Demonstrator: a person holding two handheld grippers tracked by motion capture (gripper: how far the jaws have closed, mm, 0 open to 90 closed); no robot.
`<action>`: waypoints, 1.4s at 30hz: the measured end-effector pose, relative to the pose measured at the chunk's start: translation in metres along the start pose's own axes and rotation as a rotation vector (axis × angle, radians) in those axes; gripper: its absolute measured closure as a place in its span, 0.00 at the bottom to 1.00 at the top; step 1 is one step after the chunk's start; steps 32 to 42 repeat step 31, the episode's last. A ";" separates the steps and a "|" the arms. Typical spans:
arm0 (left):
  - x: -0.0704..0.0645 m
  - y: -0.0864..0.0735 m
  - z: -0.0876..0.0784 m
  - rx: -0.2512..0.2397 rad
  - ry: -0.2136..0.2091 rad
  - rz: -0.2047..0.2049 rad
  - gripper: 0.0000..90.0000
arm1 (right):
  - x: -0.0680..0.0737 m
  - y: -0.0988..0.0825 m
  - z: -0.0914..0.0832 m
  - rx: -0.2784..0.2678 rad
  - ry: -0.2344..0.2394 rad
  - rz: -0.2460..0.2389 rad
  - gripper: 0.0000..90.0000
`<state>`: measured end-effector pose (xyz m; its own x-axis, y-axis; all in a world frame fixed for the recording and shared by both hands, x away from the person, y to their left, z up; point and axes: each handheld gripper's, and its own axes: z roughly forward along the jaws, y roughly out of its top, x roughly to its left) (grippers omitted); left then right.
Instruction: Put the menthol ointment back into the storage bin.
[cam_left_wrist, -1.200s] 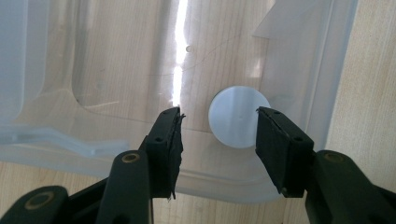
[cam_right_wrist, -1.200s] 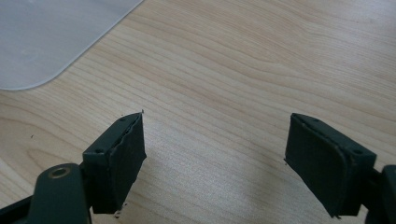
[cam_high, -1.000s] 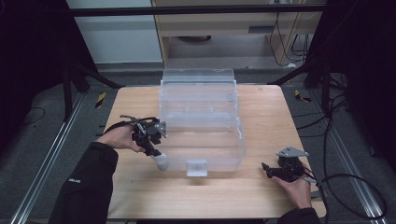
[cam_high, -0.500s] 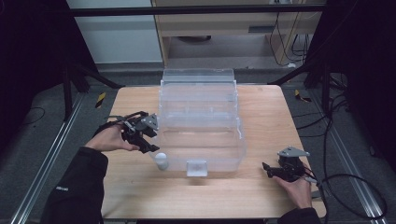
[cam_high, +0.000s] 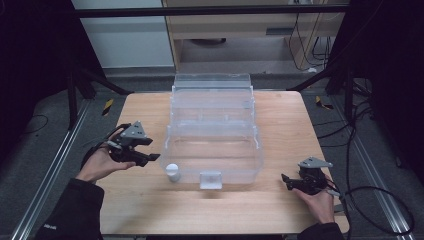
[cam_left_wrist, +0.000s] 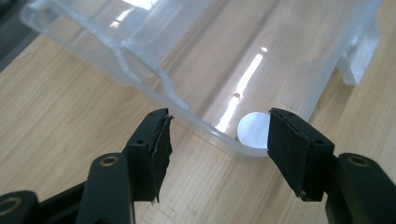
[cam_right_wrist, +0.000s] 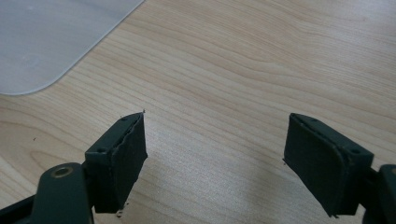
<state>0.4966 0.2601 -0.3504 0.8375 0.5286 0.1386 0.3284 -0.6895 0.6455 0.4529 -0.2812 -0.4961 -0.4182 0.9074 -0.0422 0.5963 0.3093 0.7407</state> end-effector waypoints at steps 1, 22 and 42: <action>-0.001 -0.005 -0.002 -0.019 0.012 -0.023 0.43 | 0.000 0.000 0.000 0.000 0.000 -0.003 0.23; -0.013 -0.116 0.030 -0.172 0.238 -0.433 0.33 | -0.001 0.000 -0.002 0.007 0.001 0.015 0.22; -0.014 -0.143 0.032 -0.114 0.396 -0.517 0.32 | -0.001 0.000 -0.004 0.001 0.000 0.017 0.21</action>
